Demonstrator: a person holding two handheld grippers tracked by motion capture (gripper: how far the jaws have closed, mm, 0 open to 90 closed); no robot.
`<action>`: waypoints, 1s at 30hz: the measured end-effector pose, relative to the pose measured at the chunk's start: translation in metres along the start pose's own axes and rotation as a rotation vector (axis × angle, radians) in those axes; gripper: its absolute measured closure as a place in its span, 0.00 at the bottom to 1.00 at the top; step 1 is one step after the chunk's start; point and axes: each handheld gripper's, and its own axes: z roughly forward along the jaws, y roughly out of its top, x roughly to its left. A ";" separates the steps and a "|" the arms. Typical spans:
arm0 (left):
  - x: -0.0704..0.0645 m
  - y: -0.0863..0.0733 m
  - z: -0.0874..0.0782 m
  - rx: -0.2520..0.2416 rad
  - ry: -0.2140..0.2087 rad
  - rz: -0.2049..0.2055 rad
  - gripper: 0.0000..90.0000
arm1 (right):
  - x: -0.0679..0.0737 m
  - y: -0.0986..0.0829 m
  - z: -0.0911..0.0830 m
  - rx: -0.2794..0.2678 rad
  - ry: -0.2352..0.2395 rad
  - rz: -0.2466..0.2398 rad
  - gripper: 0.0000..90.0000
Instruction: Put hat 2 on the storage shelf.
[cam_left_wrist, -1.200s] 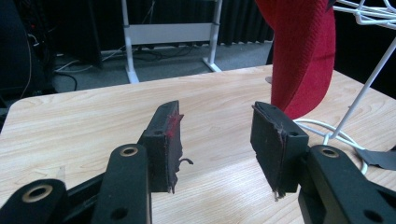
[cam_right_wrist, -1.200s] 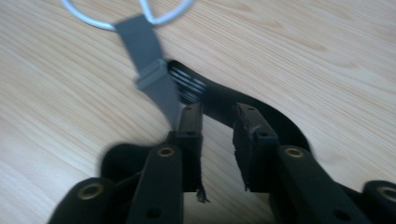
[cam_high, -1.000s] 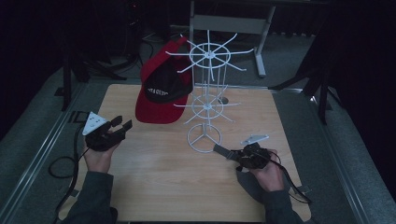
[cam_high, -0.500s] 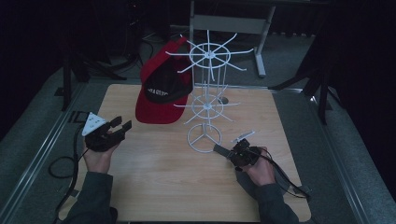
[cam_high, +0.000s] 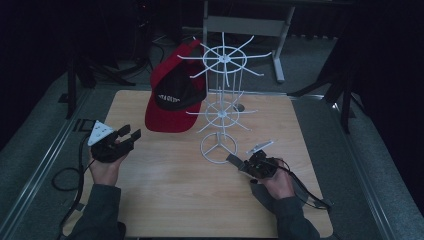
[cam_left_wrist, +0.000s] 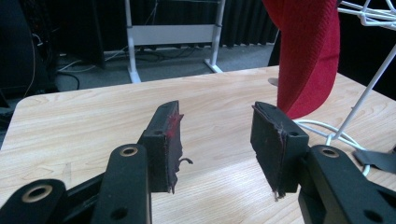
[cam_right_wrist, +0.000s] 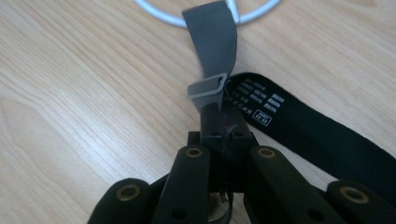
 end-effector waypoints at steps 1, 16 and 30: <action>0.000 0.000 0.000 0.000 0.000 0.000 0.59 | 0.000 0.000 -0.002 -0.013 0.003 0.003 1.00; 0.000 0.000 0.000 -0.001 0.000 -0.002 0.59 | -0.008 0.005 -0.054 -0.209 -0.003 0.046 1.00; 0.000 0.001 0.001 -0.002 0.000 0.002 0.59 | -0.017 0.007 -0.089 -0.351 0.007 0.089 1.00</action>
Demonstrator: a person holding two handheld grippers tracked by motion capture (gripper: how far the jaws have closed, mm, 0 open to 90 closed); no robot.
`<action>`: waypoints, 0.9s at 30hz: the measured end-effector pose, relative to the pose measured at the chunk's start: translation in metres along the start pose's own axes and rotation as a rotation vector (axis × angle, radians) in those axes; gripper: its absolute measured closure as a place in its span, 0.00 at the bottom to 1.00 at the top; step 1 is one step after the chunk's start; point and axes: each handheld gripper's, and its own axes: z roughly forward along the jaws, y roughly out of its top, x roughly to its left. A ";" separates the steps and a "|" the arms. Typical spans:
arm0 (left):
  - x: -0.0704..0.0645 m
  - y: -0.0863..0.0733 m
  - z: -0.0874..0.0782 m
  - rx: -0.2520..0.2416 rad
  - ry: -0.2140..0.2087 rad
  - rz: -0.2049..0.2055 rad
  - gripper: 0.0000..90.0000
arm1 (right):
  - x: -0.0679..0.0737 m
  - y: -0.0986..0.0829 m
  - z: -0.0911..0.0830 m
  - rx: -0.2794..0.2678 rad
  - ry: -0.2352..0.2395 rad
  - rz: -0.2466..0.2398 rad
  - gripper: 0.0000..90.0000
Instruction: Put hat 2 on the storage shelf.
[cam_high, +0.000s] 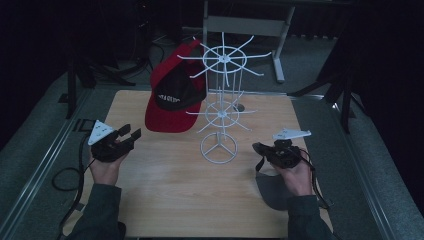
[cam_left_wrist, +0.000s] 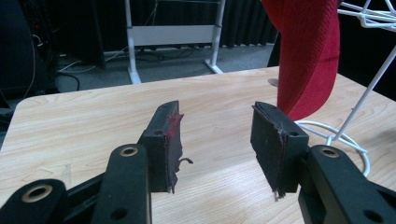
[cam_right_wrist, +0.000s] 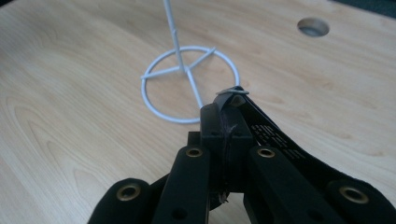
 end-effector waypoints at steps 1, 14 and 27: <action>0.000 0.000 0.000 0.000 0.000 0.000 0.59 | 0.000 0.001 -0.002 -0.008 0.000 0.002 1.00; 0.000 -0.002 0.000 0.001 0.005 -0.002 0.59 | -0.006 0.014 -0.027 -0.096 0.008 0.009 1.00; 0.000 -0.002 0.000 0.001 0.005 -0.004 0.59 | -0.010 0.033 -0.049 -0.175 0.007 -0.002 1.00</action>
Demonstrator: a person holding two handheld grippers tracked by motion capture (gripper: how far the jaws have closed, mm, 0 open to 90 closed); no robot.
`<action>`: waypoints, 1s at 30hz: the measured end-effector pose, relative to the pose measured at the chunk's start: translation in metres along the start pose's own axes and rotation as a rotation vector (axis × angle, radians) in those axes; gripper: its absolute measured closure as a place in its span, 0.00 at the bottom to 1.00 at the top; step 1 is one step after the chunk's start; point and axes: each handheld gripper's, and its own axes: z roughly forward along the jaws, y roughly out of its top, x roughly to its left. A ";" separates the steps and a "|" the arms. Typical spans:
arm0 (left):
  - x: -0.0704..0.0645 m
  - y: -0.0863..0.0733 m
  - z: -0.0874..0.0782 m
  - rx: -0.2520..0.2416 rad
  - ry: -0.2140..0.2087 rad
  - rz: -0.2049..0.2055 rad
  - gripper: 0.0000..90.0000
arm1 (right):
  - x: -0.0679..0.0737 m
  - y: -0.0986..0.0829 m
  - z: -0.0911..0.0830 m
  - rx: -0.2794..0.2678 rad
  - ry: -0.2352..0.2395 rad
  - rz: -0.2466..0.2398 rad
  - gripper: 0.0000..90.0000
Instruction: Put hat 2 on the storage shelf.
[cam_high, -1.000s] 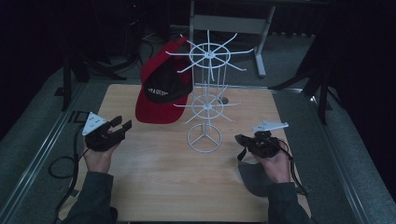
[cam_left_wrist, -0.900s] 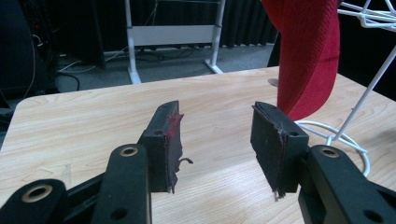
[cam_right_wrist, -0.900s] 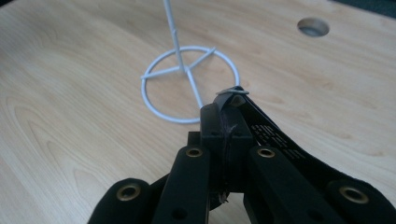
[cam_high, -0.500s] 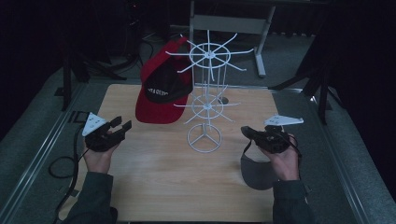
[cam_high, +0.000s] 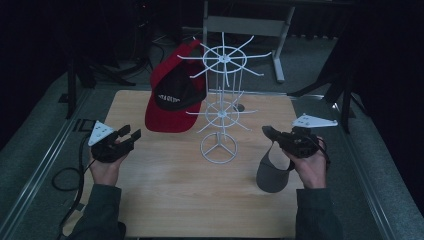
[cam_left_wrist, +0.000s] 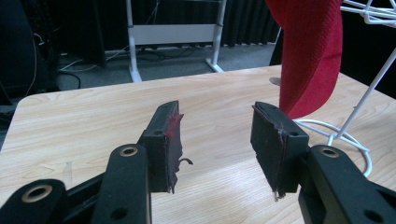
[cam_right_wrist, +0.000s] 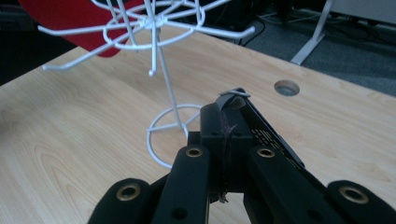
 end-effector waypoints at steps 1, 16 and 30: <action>0.000 0.000 0.000 0.001 0.000 0.000 0.59 | 0.000 0.002 -0.001 -0.005 0.001 -0.001 1.00; 0.000 0.000 0.000 0.002 0.001 0.000 0.59 | -0.006 0.020 -0.010 -0.059 0.008 -0.003 1.00; 0.000 -0.001 0.001 0.003 -0.003 -0.002 0.59 | -0.010 0.031 -0.013 -0.082 -0.002 -0.009 1.00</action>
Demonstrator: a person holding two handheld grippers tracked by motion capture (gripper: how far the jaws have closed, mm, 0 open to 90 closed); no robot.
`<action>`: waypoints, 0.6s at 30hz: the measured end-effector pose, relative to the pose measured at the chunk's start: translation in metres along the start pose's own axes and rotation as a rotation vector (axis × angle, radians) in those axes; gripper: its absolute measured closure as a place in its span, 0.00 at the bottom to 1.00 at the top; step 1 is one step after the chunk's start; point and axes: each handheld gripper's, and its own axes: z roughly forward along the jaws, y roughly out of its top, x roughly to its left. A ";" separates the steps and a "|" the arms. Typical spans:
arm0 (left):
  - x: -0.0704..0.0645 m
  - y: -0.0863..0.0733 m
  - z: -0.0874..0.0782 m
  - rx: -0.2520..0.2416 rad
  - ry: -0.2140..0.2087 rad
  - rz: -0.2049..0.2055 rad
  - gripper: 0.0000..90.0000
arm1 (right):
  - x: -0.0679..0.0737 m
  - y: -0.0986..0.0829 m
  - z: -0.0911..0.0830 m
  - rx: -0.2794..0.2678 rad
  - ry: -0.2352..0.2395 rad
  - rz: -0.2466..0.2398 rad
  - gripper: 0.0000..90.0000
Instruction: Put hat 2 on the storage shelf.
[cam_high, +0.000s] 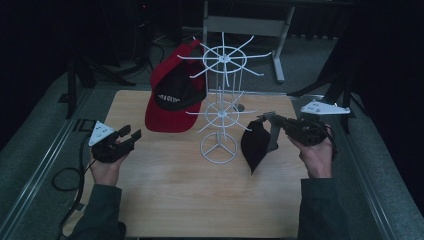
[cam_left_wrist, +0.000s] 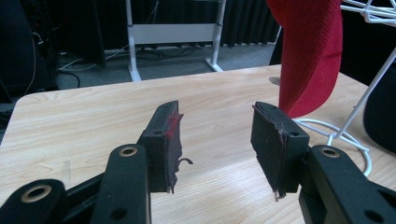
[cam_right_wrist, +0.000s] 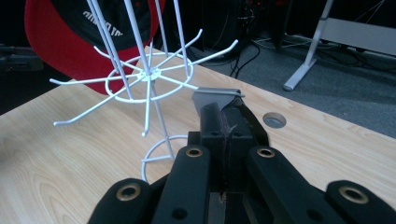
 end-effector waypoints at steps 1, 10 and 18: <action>0.000 0.000 0.000 0.000 0.000 0.001 0.59 | 0.000 0.001 0.000 -0.001 0.002 -0.002 1.00; 0.000 0.001 -0.001 -0.004 -0.001 -0.003 0.59 | 0.000 0.011 0.001 -0.025 0.007 -0.011 1.00; -0.001 0.001 0.001 -0.002 -0.004 0.000 0.59 | -0.003 0.020 -0.006 -0.058 -0.007 -0.001 1.00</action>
